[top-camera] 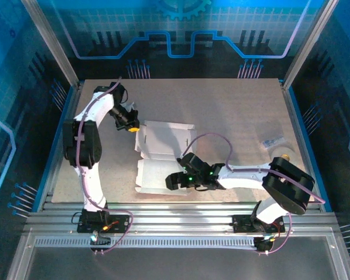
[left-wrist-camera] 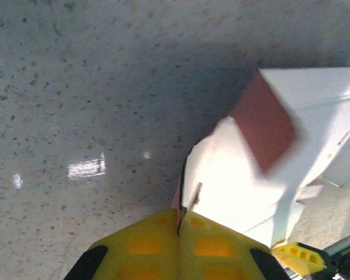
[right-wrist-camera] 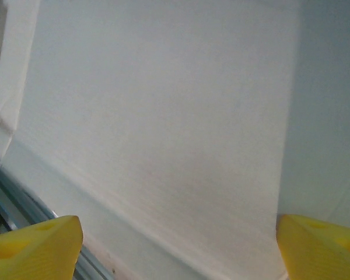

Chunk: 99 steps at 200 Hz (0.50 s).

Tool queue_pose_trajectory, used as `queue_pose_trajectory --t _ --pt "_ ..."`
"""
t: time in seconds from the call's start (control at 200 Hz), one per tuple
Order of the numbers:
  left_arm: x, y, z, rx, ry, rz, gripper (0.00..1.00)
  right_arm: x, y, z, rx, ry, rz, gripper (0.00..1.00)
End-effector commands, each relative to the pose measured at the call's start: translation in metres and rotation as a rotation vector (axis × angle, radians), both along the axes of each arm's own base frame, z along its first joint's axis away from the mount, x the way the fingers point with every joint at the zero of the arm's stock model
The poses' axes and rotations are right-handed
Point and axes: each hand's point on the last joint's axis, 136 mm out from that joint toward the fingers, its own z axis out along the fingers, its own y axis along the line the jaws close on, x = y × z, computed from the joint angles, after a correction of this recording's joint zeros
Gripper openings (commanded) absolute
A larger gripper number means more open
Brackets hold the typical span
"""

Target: Fold the paper box

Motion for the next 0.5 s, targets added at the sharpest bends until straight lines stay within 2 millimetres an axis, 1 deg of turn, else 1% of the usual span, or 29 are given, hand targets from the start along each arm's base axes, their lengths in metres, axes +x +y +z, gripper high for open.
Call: queue_pose_trajectory --t 0.0,0.015,0.17,0.26,0.33,0.41,0.49 --pt "0.014 -0.014 0.030 -0.050 -0.166 0.009 0.00 -0.018 -0.003 0.000 -0.040 0.034 0.071 0.73" --pt "0.014 -0.015 0.031 -0.046 -0.178 0.008 0.00 -0.017 -0.002 0.000 -0.042 0.033 0.072 0.69" --pt "0.012 -0.028 0.030 -0.013 -0.277 -0.013 0.00 -0.015 -0.001 -0.002 -0.067 0.031 0.056 0.46" --pt "0.012 -0.036 0.033 0.018 -0.349 -0.032 0.00 -0.012 0.000 -0.002 -0.088 0.021 0.042 0.38" --pt "0.009 -0.044 0.035 0.029 -0.397 -0.054 0.00 -0.007 -0.001 -0.004 -0.105 0.010 0.021 0.35" --pt "0.006 -0.052 0.036 0.053 -0.438 -0.075 0.01 -0.002 -0.001 -0.006 -0.127 0.009 0.009 0.28" --pt "0.002 -0.059 0.039 0.061 -0.472 -0.086 0.00 0.000 0.001 -0.012 -0.140 0.020 0.005 0.22"
